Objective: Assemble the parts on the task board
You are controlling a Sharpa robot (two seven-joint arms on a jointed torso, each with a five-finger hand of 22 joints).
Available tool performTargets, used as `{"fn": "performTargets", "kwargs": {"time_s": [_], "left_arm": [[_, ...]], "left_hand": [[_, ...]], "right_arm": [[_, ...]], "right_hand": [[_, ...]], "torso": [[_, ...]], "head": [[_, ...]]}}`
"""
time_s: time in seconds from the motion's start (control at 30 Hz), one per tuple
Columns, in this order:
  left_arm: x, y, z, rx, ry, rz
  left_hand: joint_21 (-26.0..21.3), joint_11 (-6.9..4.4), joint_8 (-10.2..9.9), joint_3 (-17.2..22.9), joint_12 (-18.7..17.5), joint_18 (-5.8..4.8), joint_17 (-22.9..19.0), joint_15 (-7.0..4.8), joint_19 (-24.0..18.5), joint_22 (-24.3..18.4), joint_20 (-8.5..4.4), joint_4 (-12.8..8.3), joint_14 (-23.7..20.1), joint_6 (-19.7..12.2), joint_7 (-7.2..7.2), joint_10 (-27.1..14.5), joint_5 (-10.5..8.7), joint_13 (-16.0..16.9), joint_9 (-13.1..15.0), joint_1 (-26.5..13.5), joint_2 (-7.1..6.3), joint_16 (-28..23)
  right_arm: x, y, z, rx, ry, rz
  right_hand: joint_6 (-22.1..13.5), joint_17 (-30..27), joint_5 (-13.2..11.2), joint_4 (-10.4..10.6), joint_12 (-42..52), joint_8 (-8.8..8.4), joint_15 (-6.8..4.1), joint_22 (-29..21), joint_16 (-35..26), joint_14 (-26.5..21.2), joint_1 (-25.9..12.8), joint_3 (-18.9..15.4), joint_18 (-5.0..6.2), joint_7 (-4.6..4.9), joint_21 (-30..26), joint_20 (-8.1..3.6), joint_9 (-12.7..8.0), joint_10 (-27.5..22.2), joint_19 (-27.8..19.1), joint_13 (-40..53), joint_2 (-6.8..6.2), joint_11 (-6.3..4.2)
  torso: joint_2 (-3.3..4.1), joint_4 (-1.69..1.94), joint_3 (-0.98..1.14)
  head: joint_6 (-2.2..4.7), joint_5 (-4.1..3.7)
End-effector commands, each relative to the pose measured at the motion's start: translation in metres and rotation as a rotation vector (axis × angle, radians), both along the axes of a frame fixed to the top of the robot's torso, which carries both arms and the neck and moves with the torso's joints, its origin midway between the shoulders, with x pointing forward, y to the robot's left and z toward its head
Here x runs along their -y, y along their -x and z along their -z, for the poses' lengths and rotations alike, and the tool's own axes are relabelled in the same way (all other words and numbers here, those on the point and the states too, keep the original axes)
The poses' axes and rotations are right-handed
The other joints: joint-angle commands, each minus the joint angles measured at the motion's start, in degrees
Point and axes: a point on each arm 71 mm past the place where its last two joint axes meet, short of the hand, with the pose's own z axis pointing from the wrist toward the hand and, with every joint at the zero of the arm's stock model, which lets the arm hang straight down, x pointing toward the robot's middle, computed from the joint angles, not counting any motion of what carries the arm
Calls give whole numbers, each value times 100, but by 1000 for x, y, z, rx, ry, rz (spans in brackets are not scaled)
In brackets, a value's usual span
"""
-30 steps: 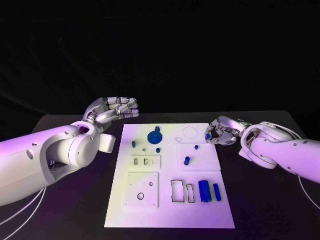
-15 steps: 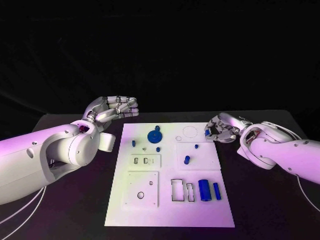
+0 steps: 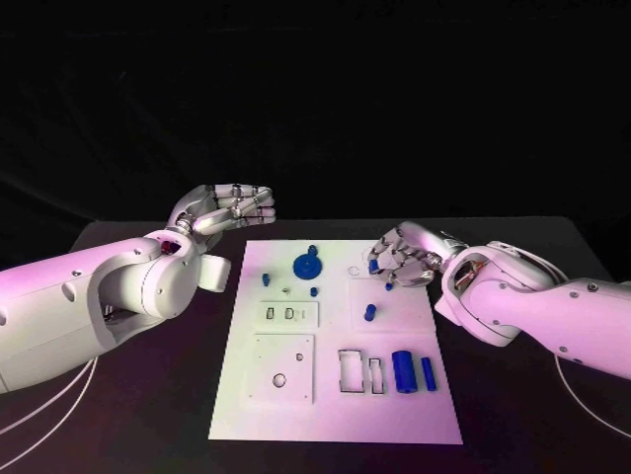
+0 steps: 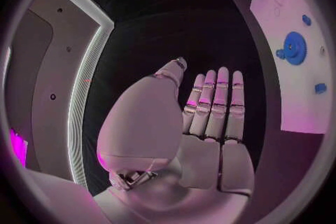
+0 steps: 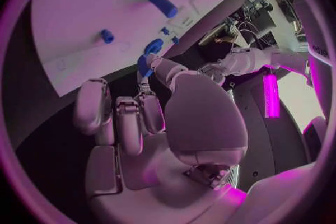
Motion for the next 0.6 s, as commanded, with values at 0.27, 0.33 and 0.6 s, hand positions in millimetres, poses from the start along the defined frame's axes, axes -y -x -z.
{"fn": "performTargets", "kwargs": {"time_s": [0.27,0.33,0.6], "left_arm": [[3,-3,2,-8,-3,9],[5,-4,2,-9,-3,10],[8,-5,3,-16,-3,19]], "left_hand": [[-30,35,-38,27,-25,60,6,43,-24,-9,-4,-12,4,-35,-7,-6,-18,3,9,-14,-28,-21],[-30,35,-37,27,-24,61,6,42,-22,-10,-4,-11,4,-33,-7,-5,-19,3,10,-17,-29,-23],[-30,34,-36,27,-23,61,6,43,-21,-10,-3,-11,3,-31,-7,-3,-20,4,11,-19,-30,-26]], "right_arm": [[-61,12,3,34,77,-62],[-73,14,6,38,89,-75],[-101,17,22,30,136,-92]], "right_hand": [[128,1425,17,18,33,78,-58,7,21,568,-86,30,-98,-98,-2,-17,125,59,38,220,-11,-30],[133,1426,19,26,34,82,-61,5,21,568,-100,31,-97,-102,-6,-19,129,62,37,222,-18,-33],[152,1404,43,41,38,97,-69,-1,15,563,-128,41,-94,-114,-18,-27,141,68,35,226,-34,-43]], "torso": [[-70,-5,-42],[-74,-1,-56],[-67,-14,-72]], "head": [[-110,94],[-134,108],[-163,139]]}}
